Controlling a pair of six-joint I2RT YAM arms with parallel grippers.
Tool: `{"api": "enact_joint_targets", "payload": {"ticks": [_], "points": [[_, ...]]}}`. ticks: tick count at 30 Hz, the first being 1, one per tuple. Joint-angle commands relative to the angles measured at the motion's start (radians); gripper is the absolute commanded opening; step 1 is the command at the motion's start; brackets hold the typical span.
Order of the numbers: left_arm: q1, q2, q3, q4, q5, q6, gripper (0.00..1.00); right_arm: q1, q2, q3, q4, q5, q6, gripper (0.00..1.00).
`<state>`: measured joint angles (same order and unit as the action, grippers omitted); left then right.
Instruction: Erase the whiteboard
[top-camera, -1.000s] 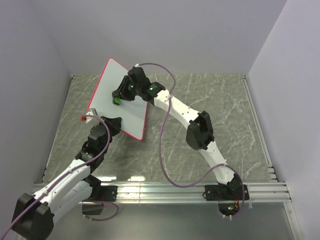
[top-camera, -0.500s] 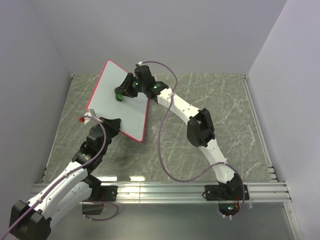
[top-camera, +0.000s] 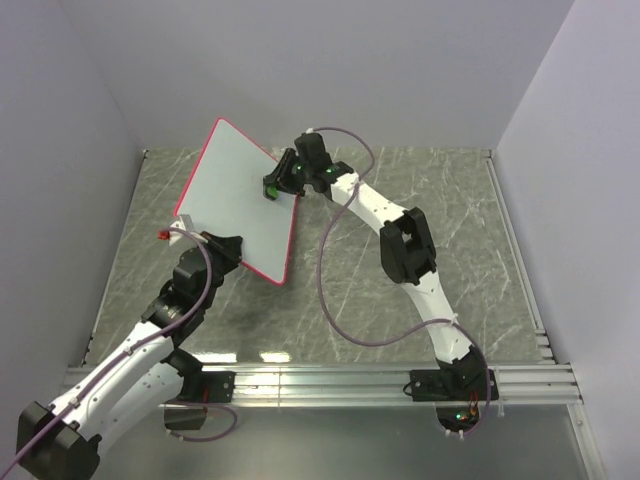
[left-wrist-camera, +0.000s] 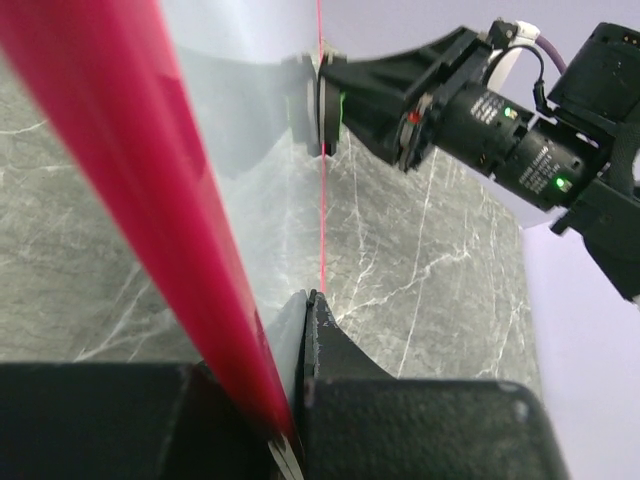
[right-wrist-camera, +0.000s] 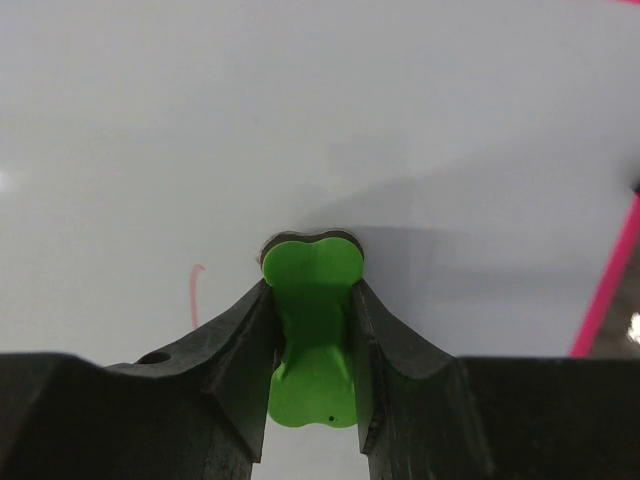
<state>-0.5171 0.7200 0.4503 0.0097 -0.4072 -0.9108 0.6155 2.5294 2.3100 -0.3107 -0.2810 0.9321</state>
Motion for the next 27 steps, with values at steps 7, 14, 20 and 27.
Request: {"api": "enact_joint_targets", "payload": {"ticks": [7,14,20,27], "points": [[-0.067,0.024,0.002,-0.307,0.251,0.141,0.00,0.280,-0.046,-0.167,-0.222,-0.119,-0.046,0.00],[-0.067,0.015,0.002,-0.317,0.243,0.135,0.00,0.245,0.029,0.009,-0.246,-0.150,0.017,0.00],[-0.069,0.007,0.007,-0.327,0.245,0.127,0.00,0.152,0.080,-0.009,-0.127,-0.193,0.134,0.00],[-0.070,0.025,0.011,-0.323,0.271,0.133,0.00,0.020,0.226,0.193,-0.042,-0.207,0.305,0.00]]}}
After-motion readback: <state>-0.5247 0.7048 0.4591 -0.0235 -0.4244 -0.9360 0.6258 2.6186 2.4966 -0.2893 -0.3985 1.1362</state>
